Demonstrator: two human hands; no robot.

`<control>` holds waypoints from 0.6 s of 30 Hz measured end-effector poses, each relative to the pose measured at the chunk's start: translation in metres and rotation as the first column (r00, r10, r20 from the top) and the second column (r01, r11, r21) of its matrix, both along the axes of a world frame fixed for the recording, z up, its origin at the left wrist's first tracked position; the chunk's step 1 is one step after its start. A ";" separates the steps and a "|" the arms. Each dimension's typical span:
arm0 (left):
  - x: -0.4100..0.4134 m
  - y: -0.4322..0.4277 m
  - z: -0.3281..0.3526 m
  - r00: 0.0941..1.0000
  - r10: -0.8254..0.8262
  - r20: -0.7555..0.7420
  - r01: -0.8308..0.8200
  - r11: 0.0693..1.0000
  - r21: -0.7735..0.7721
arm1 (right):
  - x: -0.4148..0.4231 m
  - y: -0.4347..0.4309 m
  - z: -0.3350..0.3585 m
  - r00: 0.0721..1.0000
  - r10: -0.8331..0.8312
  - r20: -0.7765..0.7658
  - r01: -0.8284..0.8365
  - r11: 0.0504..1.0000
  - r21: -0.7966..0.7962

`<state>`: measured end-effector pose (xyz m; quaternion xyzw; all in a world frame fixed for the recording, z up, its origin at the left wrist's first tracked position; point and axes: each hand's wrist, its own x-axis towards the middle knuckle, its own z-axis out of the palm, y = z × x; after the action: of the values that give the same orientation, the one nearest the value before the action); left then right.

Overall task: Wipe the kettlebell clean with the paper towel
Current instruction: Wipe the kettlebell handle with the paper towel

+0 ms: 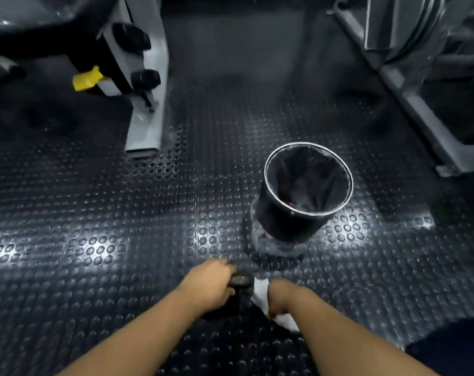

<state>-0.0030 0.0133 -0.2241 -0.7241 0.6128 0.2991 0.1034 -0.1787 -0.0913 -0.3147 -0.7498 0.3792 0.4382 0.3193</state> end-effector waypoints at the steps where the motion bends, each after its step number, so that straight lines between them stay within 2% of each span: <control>1: -0.002 0.003 0.000 1.000 0.025 -0.004 -0.025 1.000 -0.011 | 0.000 0.000 0.007 0.997 -0.053 0.061 0.055 0.998 -0.035; 3: -0.003 0.007 -0.002 0.998 0.056 0.003 -0.055 0.997 -0.051 | 0.003 -0.005 0.023 0.976 -0.099 0.196 0.123 0.986 -0.114; 6: -0.003 0.013 -0.005 0.998 0.069 -0.004 -0.069 0.993 -0.095 | 0.011 -0.012 0.045 0.920 -0.170 0.353 0.232 0.963 -0.140; 8: -0.001 0.016 -0.006 0.994 0.092 -0.055 -0.098 0.988 -0.120 | 0.012 -0.011 0.059 0.848 -0.257 0.463 0.345 0.932 -0.114; 10: 0.001 0.016 -0.008 0.993 0.091 -0.077 -0.101 0.984 -0.145 | 0.012 -0.007 0.066 0.808 -0.316 0.498 0.422 0.899 -0.114; 14: 0.000 0.018 -0.015 0.993 0.090 -0.074 -0.103 0.975 -0.197 | 0.010 0.014 0.081 0.820 -0.266 0.506 0.408 0.893 -0.192; 18: -0.003 0.031 -0.010 0.996 0.072 0.048 -0.062 0.982 -0.180 | 0.012 0.023 0.101 0.839 -0.254 0.482 0.420 0.865 -0.275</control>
<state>-0.0056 0.0441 -0.2345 -0.7585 0.6095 0.2263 0.0447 -0.1664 -0.0680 -0.2133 -0.7938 0.5030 0.1181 0.3209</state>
